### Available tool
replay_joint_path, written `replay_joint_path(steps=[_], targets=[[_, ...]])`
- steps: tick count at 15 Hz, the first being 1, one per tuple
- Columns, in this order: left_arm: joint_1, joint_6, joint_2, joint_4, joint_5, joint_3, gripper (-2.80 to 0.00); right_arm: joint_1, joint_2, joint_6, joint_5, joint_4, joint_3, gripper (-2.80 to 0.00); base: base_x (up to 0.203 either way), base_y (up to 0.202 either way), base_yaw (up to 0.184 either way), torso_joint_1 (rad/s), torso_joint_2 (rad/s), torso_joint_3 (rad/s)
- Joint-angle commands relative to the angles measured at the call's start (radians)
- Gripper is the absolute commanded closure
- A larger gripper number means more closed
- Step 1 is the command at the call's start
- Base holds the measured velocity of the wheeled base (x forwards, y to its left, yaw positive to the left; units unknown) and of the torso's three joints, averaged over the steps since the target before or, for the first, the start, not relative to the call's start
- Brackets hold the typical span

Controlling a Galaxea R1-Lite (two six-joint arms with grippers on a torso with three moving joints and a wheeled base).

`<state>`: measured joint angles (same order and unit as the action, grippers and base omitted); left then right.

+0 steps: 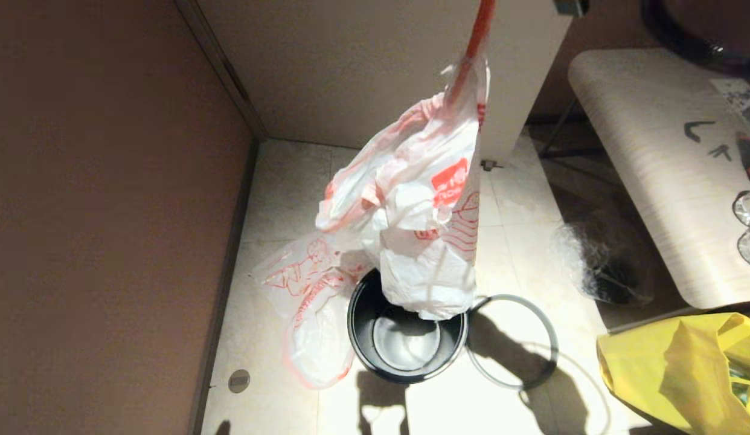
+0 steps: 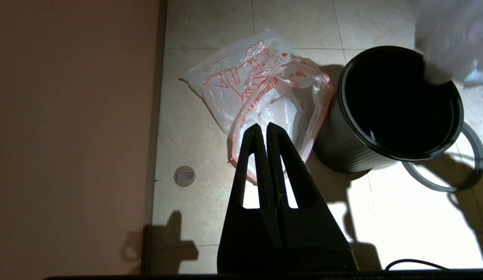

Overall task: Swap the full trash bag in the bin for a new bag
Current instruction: Place the trash bag on the floor

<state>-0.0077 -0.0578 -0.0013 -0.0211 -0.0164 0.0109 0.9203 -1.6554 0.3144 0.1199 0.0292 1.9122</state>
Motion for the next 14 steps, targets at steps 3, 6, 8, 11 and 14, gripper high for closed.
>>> replay_joint_path(steps=[3, 6, 8, 11, 14], targets=[[0.0, -0.001, 0.001, 0.0, 0.0, 0.0, 0.0, 0.029, 0.072, -0.16, 0.198, 0.005, 0.046, 0.0, 0.0, 0.0, 0.0, 0.0, 0.0, 0.0], [0.0, -0.001, 0.001, 0.0, 0.0, 0.0, 0.0, -0.043, 0.079, -0.166, 0.229, 0.009, 0.033, 0.0, 0.0, 0.0, 0.0, 0.0, 0.0, 0.0], [0.0, -0.001, 0.001, 0.0, 0.0, 0.0, 0.0, -0.152, 0.08, -0.16, 0.215, 0.007, -0.007, 0.0, 0.0, 0.0, 0.0, 0.0, 0.0, 0.0], [0.0, -0.001, 0.001, 0.0, 0.0, 0.0, 0.0, -0.358, 0.057, -0.101, 0.092, 0.002, -0.106, 0.0, 0.0, 0.0, 0.0, 0.0, 0.0, 0.0], [0.0, -0.001, 0.0, 0.0, 0.0, 0.0, 0.0, -0.604, -0.056, -0.05, -0.019, -0.066, -0.236, 0.0, 0.0, 0.0, 0.0, 0.0, 0.0, 0.0]])
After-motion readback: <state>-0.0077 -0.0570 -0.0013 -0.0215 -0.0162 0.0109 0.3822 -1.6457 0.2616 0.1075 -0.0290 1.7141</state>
